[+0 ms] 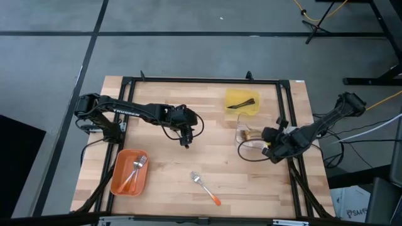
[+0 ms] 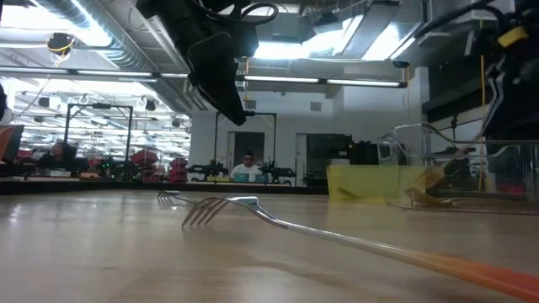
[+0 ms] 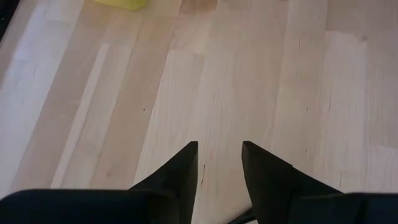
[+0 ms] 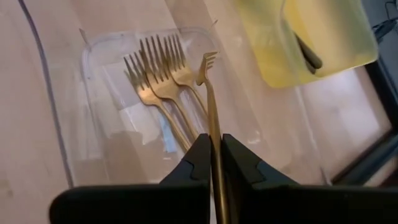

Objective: Sort silverware by color (type)
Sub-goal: Put the gold fork into the transparent bin

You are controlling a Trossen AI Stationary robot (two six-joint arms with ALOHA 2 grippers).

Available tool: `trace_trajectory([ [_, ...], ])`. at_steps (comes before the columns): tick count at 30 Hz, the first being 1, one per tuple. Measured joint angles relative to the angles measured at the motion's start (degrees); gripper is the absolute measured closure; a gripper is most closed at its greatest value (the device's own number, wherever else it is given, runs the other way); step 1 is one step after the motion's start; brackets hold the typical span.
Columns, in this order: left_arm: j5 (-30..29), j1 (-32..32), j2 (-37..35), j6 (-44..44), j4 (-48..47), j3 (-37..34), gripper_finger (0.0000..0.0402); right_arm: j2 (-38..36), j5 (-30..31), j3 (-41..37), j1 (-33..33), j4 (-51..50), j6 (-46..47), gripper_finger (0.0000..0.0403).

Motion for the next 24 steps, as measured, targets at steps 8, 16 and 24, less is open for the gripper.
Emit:
trace_trajectory([
  [8, -0.02, 0.00, 0.00, 0.00, 0.04, 0.00, 0.0283, 0.02, 0.01, -4.63, 0.00, 5.32, -1.50, 0.0391],
  [16, -0.03, 0.00, 0.04, 0.00, 0.07, 0.00, 0.0283, 0.02, -0.51, -5.90, 0.00, 4.92, -1.53, 0.0391],
  [24, -0.04, 0.00, 0.04, 0.00, 0.09, 0.00, 0.0283, 0.02, -2.01, -5.90, 0.00, 4.57, -1.53, 0.0390],
])
